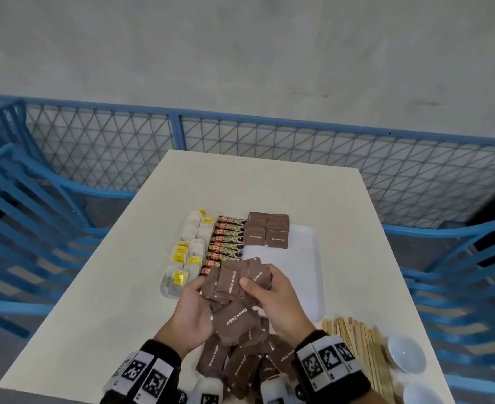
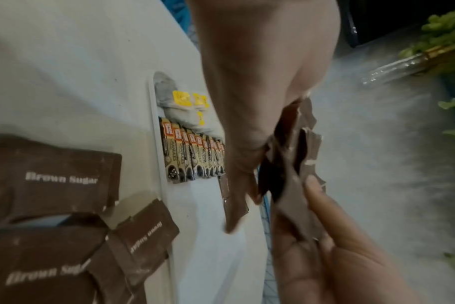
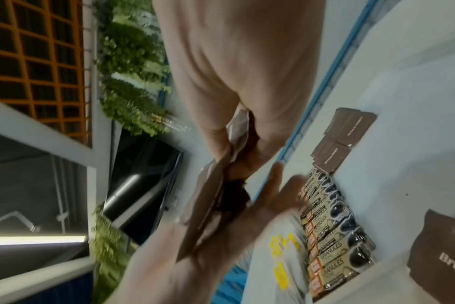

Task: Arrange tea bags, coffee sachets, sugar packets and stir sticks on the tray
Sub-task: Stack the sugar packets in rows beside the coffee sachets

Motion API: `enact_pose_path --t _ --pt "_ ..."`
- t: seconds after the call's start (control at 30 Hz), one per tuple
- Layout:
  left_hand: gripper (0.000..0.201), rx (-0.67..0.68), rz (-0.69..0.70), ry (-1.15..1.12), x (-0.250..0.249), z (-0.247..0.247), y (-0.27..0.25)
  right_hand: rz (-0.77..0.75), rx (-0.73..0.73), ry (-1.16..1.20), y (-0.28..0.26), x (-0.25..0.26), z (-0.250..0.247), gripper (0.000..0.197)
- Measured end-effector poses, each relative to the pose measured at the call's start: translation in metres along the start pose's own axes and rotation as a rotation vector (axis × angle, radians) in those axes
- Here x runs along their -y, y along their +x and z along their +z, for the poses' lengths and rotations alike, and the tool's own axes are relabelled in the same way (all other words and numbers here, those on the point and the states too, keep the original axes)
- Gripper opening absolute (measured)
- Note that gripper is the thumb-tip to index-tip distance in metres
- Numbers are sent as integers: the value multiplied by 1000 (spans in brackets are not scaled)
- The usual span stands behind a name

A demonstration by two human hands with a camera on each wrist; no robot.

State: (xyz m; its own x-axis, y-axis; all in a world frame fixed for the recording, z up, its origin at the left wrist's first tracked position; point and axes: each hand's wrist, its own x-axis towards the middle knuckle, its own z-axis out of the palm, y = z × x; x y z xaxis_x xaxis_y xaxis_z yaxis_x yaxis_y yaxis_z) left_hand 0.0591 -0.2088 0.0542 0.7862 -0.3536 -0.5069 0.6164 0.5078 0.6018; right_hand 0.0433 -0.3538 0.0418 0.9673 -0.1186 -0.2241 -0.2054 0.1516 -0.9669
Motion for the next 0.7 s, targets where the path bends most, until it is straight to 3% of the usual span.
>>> enact_pose_path --t 0.2,0.37,0.47,0.57,0.7 --pt "58 76 -21 -170 -1 9 -3 -212 6 -351 1 -6 17 23" --pt "21 -36 -2 -39 6 11 2 -397 -43 -754 0 -21 29 50" --pt "16 -125 -9 -2 9 15 4 -392 -120 -936 -2 -23 31 61" --pt "15 -152 5 -35 12 16 6 -316 -91 -827 0 -26 27 59" --pt "15 -158 36 -74 12 14 5 -191 221 -484 -3 -16 15 47"
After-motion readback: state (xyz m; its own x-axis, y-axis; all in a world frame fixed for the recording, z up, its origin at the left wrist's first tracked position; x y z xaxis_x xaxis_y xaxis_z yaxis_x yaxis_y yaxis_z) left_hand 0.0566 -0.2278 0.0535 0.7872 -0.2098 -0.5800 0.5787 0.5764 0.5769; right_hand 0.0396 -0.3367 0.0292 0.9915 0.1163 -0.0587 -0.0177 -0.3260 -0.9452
